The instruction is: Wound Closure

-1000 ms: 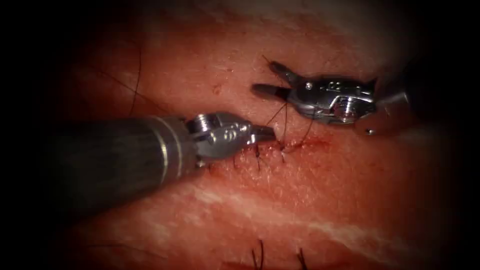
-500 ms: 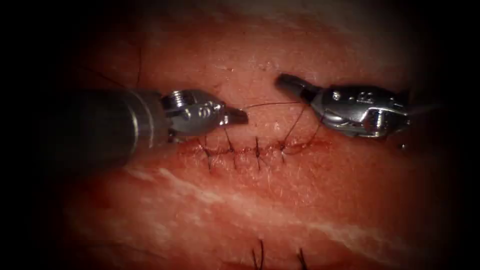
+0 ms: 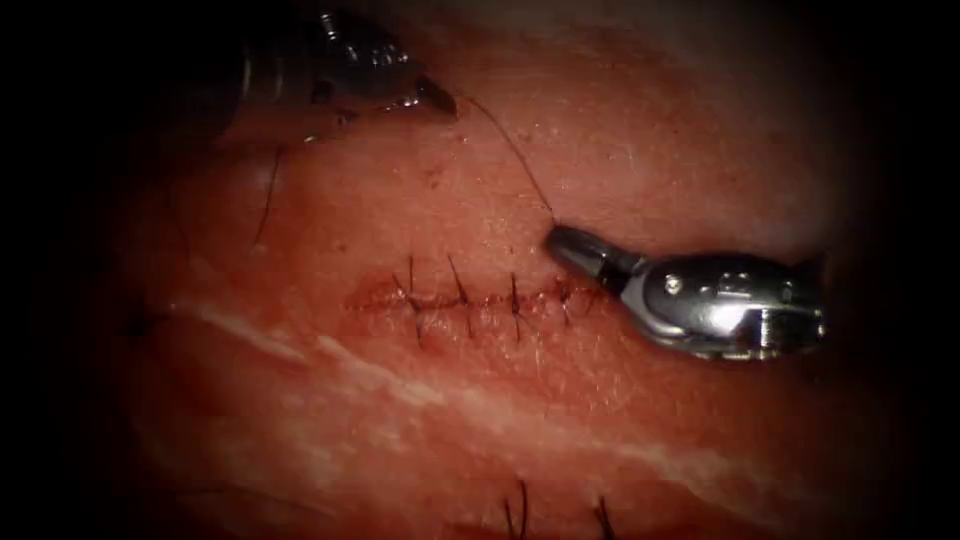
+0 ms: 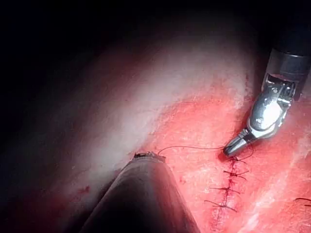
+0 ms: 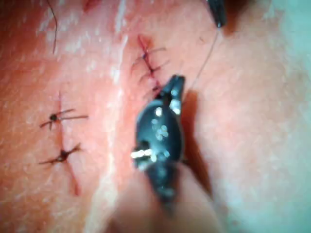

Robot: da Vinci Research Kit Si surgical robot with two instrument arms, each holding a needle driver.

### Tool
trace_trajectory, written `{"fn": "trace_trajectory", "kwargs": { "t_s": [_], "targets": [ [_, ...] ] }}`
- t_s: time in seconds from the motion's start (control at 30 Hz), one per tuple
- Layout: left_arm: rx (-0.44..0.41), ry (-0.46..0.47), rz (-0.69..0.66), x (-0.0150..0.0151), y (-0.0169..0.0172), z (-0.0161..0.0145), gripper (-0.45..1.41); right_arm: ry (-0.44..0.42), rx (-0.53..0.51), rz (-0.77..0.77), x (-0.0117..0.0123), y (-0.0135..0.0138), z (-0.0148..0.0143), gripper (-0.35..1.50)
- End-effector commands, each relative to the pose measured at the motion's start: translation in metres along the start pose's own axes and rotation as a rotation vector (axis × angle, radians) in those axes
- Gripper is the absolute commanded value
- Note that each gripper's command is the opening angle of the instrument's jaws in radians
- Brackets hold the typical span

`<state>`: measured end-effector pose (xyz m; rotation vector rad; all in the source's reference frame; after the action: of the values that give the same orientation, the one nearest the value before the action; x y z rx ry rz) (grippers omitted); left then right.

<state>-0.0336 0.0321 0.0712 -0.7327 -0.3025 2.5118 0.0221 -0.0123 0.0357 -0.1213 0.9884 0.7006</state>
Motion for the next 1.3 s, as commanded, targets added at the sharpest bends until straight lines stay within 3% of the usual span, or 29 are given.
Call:
{"fn": "trace_trajectory", "kwargs": {
  "t_s": [0.03, 0.3, 0.77, 1.3],
  "targets": [
    [0.001, -0.003, -0.007, 0.0004, -0.0008, 0.0007, -0.45, -0.003, 0.010, -0.002, -0.0016, -0.0014, -0.0004, -0.35],
    [0.016, -0.004, -0.041, 0.0020, -0.0059, -0.0001, -0.45, 0.000, 0.042, -0.025, -0.0037, -0.0028, -0.0020, -0.35],
    [0.076, 0.024, -0.097, 0.0027, -0.0156, 0.0016, -0.45, 0.013, 0.076, -0.059, -0.0042, -0.0050, -0.0041, -0.35],
    [0.130, 0.003, -0.125, 0.0014, -0.0197, 0.0038, -0.45, 0.012, 0.102, -0.081, -0.0055, -0.0076, -0.0055, -0.35]
  ]
}}
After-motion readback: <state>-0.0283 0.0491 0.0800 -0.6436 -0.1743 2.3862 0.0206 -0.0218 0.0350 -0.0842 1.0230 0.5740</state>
